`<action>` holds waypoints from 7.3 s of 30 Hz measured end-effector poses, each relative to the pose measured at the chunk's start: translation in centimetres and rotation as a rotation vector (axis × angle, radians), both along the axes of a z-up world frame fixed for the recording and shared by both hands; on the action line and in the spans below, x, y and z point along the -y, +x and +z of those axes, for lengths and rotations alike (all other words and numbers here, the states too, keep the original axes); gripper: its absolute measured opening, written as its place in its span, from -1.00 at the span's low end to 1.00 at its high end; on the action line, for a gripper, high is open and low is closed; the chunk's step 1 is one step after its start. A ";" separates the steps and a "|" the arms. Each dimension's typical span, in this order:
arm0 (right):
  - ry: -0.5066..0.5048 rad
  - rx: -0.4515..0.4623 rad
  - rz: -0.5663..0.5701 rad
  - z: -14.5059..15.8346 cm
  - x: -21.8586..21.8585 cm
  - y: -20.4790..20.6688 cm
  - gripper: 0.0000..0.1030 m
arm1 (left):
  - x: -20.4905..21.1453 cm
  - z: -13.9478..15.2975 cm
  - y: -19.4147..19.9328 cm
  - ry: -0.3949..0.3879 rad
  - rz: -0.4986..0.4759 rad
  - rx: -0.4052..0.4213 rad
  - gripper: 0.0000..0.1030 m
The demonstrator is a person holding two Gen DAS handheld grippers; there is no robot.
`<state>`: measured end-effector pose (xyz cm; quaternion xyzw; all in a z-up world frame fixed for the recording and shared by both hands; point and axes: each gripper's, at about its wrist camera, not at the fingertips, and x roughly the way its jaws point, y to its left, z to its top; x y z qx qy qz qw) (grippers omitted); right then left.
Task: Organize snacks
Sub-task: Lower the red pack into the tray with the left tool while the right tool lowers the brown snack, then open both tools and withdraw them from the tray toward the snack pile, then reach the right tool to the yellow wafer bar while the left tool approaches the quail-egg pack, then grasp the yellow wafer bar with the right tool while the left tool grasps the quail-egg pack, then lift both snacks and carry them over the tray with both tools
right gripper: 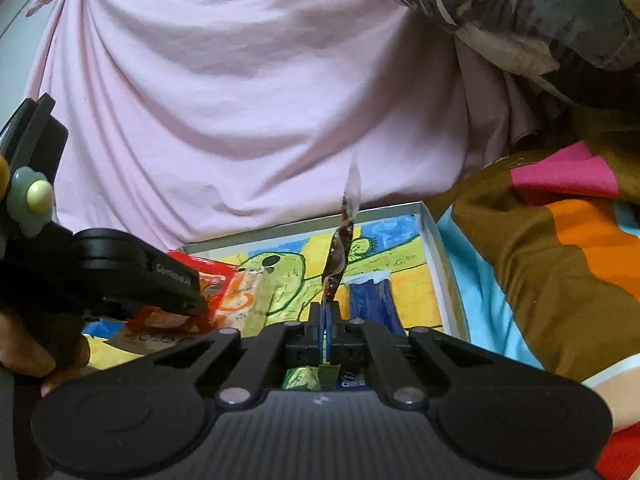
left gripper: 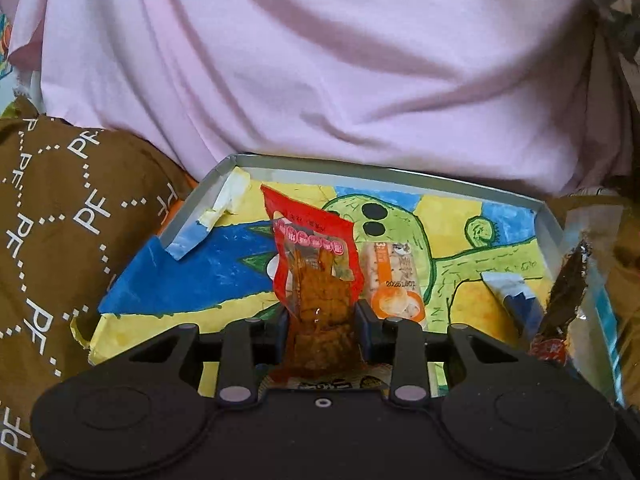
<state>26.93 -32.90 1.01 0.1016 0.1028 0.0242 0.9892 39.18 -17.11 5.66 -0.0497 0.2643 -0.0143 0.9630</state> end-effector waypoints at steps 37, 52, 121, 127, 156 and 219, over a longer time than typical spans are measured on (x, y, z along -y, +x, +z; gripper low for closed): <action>-0.106 0.058 -0.126 5.2 -1.4 -8.9 1.00 | -6.3 3.9 -11.6 -0.118 0.065 0.089 0.98; -0.108 0.068 -0.149 6.4 -3.0 -17.1 1.00 | -10.3 2.3 -21.8 -0.098 0.057 0.133 0.99; -0.340 -0.408 0.179 -4.0 -8.1 -12.5 0.99 | -11.2 -7.6 -21.9 0.293 -0.370 -0.139 0.99; -0.326 -0.410 0.182 -5.1 -8.4 -11.5 0.86 | -11.0 -7.5 -20.6 0.242 -0.396 -0.146 0.98; -0.359 -0.531 0.295 -4.1 -6.0 -12.9 0.04 | -5.5 -8.6 -17.7 0.316 -0.727 -0.229 0.59; -0.478 -0.190 0.139 -0.9 -8.1 -15.6 -0.01 | -7.6 -6.4 -21.2 -0.099 -0.400 -0.491 -0.12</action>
